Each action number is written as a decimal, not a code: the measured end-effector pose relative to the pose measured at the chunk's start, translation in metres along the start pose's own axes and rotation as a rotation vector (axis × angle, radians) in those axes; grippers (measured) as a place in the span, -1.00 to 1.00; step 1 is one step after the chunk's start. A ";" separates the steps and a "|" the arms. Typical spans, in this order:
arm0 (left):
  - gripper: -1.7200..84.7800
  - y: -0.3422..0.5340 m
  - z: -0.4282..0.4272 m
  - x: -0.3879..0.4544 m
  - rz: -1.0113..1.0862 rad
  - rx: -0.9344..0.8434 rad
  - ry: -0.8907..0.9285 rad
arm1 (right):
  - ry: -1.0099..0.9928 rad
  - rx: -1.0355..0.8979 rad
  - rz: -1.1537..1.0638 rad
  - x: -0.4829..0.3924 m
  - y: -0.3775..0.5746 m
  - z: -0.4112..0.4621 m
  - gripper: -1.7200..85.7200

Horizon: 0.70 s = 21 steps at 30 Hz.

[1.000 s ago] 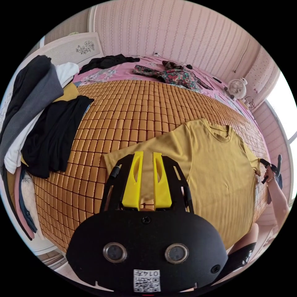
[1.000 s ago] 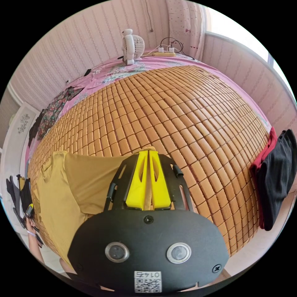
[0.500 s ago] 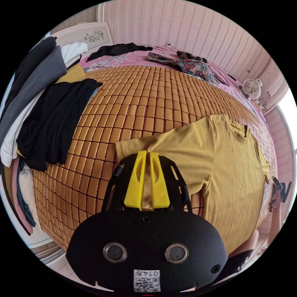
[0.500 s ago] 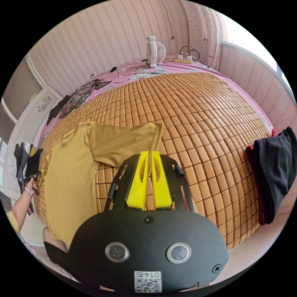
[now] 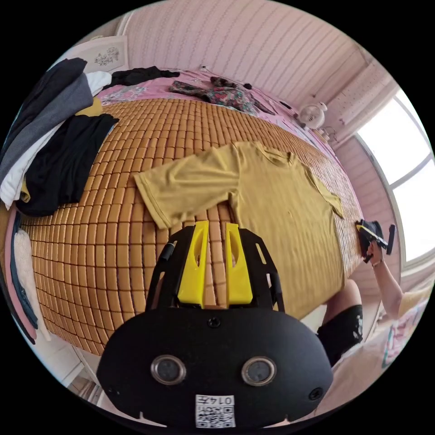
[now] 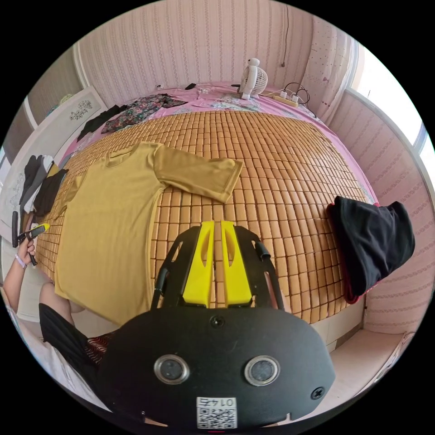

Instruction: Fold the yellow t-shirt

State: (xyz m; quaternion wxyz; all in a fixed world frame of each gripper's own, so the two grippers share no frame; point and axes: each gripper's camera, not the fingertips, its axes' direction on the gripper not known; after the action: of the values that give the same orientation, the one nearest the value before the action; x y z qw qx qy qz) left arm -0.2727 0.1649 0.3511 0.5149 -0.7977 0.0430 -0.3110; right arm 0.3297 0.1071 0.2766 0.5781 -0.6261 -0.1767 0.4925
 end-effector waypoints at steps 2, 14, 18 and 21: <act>-0.81 0.042 -0.004 0.023 0.082 -0.111 0.084 | -0.082 -0.015 -0.032 -0.019 0.053 -0.013 -0.93; -0.83 0.156 0.016 0.103 0.130 -0.307 -0.148 | -0.225 -0.105 -0.180 -0.105 0.178 0.013 -0.92; -0.88 0.161 0.014 0.102 0.161 -0.335 -0.203 | -0.204 -0.117 -0.241 -0.117 0.204 0.020 -0.91; -0.88 0.163 0.009 0.098 0.151 -0.334 -0.186 | -0.187 -0.132 -0.245 -0.116 0.225 0.030 -0.91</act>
State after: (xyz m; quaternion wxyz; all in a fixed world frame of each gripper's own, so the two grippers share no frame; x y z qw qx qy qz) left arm -0.1482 0.0580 0.2540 0.3990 -0.8918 0.1059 -0.1850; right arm 0.1742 -0.0286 0.1273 0.5725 -0.5881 -0.3368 0.4616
